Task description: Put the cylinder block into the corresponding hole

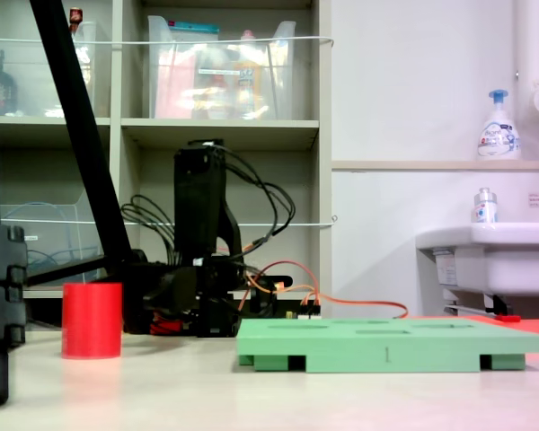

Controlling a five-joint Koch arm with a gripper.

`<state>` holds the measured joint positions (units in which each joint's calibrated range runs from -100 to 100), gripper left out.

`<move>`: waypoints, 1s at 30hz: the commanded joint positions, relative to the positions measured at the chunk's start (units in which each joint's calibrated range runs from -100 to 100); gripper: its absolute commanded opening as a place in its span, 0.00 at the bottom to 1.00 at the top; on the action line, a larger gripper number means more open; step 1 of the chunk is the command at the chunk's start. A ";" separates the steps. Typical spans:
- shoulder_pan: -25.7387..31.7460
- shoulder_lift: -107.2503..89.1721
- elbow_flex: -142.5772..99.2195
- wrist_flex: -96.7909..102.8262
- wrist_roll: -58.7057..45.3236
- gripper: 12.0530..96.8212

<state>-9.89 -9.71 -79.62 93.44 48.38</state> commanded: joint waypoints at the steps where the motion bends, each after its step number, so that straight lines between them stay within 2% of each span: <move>1: -0.49 2.73 3.35 6.56 0.59 0.91; 15: -1.22 16.56 22.09 6.56 1.71 0.90; 26: -0.73 18.65 24.48 6.56 2.30 0.61; 30: -0.63 18.65 24.48 6.56 2.39 0.46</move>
<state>-10.57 9.03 -56.69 93.44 50.33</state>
